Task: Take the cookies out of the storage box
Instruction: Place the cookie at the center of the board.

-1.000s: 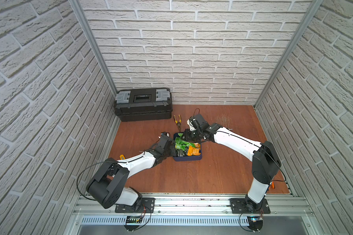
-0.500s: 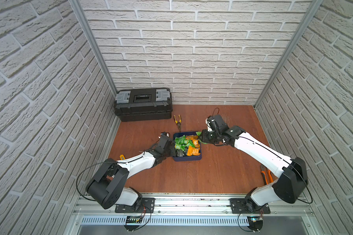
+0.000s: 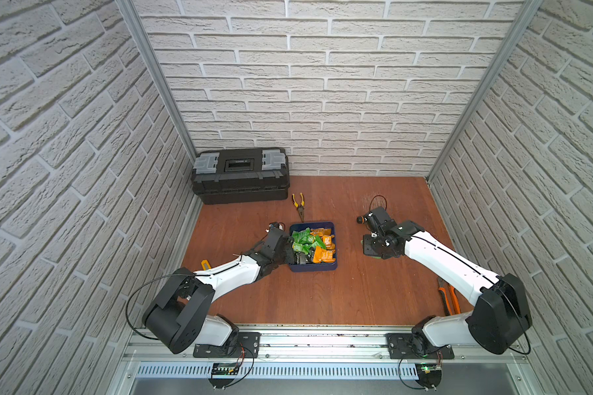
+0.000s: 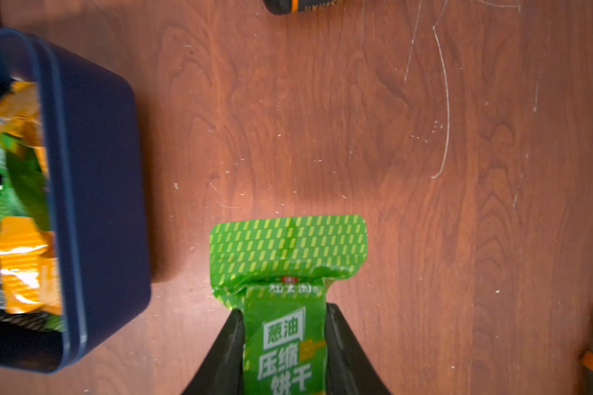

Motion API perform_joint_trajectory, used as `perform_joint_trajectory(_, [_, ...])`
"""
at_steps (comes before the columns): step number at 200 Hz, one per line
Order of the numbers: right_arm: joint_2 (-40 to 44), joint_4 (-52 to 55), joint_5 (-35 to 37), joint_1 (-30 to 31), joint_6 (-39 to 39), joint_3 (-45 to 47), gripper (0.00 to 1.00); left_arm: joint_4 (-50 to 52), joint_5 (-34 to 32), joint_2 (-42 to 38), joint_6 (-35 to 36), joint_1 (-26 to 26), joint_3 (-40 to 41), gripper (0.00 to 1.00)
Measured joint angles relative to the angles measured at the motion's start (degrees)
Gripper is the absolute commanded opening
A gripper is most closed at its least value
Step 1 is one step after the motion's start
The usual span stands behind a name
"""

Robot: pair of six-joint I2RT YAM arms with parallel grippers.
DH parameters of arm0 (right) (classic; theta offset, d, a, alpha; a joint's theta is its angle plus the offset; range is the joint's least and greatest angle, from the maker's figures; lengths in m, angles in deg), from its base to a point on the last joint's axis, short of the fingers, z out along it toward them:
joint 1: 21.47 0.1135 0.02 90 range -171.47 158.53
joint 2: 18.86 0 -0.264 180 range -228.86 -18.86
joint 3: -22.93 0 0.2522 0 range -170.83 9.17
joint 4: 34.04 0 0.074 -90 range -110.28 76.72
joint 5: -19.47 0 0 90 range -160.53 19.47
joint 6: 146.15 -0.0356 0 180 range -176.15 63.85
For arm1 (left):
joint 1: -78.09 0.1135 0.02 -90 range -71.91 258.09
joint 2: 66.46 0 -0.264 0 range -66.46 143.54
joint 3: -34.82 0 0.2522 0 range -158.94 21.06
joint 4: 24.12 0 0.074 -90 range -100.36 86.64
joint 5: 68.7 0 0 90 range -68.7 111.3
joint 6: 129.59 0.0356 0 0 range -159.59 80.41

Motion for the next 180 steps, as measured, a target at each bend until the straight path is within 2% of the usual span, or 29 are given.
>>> perform_joint_trajectory(61, [-3.98,-1.42,1.01,-0.68,2.36,1.33,0.22,0.09,-0.04,-0.02,0.00,0.00,0.00,0.00])
perform_joint_trajectory(147, [-9.64,-8.92,-0.11,-0.98,1.40,4.96,0.25,0.09,0.02,-0.02,0.83,0.00,0.00,0.00])
perform_joint_trajectory(180, [-12.61,-11.67,-0.55,-1.55,1.09,6.21,0.30,0.11,0.07,-0.02,1.29,0.00,0.00,0.00])
